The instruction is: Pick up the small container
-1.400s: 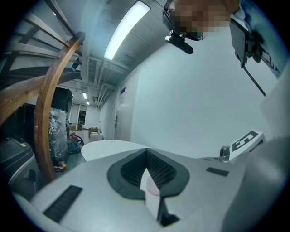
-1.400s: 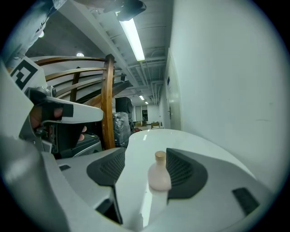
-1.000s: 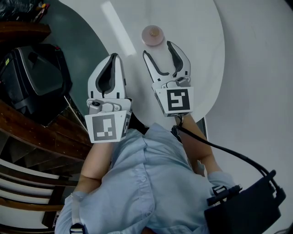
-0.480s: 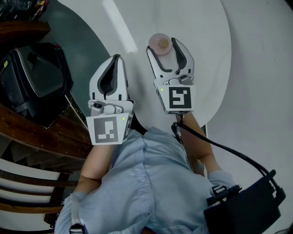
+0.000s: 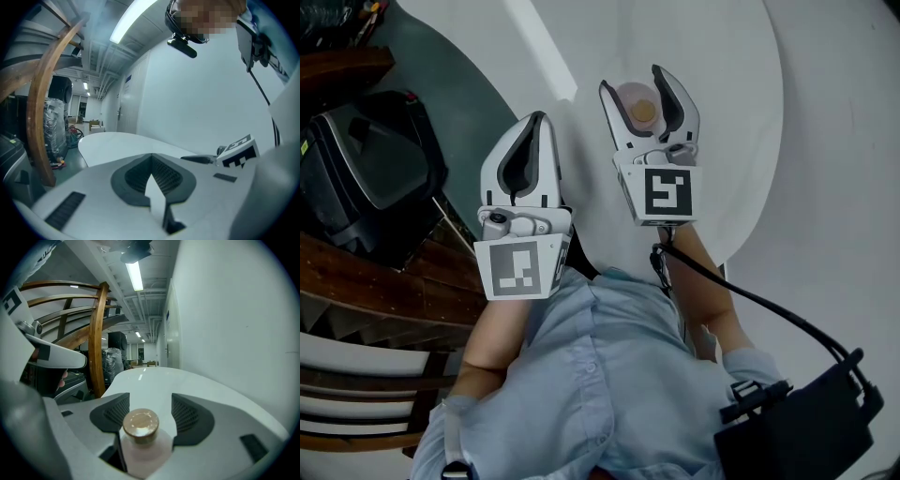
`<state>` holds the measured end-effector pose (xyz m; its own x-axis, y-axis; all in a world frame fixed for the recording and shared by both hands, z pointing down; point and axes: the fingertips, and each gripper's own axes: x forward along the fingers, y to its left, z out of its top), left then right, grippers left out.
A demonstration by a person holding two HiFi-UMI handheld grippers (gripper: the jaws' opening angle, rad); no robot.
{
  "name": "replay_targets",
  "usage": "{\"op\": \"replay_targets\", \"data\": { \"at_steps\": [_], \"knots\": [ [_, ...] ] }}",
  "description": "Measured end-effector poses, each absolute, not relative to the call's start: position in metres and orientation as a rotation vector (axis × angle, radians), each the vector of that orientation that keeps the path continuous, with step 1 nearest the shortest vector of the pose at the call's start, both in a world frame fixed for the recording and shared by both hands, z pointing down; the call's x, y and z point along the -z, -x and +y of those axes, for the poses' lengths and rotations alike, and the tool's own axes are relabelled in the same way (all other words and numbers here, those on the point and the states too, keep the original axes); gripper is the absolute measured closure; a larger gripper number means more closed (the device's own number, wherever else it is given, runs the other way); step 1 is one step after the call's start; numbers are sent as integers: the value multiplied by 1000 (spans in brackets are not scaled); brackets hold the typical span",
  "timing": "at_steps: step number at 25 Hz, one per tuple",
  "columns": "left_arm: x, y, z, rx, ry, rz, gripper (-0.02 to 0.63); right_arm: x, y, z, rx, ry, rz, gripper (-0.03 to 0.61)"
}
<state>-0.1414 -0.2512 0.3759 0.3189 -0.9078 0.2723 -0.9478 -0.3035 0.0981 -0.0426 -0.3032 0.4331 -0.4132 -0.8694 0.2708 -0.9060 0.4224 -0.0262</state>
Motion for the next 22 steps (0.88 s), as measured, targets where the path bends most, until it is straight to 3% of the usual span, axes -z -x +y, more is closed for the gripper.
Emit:
{"op": "replay_targets", "data": {
  "at_steps": [6,22],
  "knots": [
    [-393,129,-267,-285,-2381,-1666,614,-453,30,-319,-295,-1564,-2420,312],
    [-394,130,-268,-271,-2366,-1658,615,-442,41,-318,-4,-1463,-2327,449]
  ]
}}
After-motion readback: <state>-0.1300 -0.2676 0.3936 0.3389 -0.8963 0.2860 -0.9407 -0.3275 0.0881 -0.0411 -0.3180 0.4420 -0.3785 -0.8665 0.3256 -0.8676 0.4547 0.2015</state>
